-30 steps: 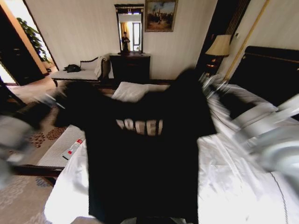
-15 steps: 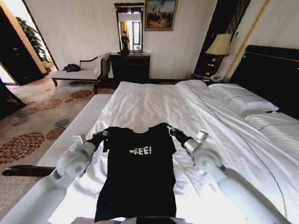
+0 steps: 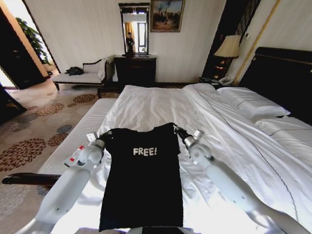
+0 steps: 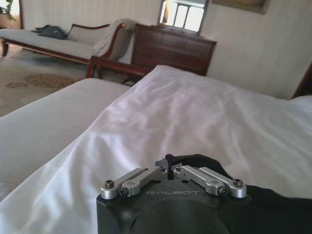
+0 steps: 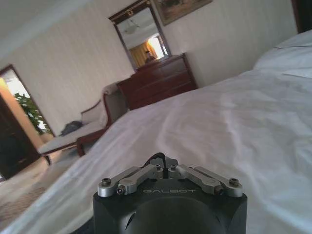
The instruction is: Fold the clothes on the bed.
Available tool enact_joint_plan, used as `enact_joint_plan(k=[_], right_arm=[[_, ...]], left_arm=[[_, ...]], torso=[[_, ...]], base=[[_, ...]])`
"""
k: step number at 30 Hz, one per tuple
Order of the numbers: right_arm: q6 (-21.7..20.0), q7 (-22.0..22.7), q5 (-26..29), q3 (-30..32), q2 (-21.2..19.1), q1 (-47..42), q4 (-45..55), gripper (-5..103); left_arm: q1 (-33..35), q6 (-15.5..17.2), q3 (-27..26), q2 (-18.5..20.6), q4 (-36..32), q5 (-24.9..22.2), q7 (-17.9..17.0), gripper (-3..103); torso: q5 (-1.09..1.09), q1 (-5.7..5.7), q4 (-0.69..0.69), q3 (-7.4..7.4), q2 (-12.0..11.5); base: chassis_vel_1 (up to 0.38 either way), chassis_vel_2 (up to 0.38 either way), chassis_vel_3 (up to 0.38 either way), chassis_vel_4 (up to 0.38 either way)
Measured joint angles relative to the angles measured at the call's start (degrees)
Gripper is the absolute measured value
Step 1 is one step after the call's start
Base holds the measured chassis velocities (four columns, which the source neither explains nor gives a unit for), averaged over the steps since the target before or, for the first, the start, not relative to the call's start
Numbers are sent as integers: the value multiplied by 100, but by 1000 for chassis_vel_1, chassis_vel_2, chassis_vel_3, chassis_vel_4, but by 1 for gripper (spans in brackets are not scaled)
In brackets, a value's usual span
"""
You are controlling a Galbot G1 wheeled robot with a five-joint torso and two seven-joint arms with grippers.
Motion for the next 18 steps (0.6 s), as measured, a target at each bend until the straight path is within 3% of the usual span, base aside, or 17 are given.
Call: enact_joint_plan(k=[13,18], right_arm=[[335,-262,-322,4,356,281,-893,0],[442,-376,-593,71,790,254,-1535,0]], left_arm=[[-687,-421,99,-395,853,141,361,0],[-893,-534,375,-598,1658,537,460,0]], torso=[[0,-1,-3,-2,2],[-1,0,-2,-1,1]], base=[[0,0,0,0],[0,0,0,0]])
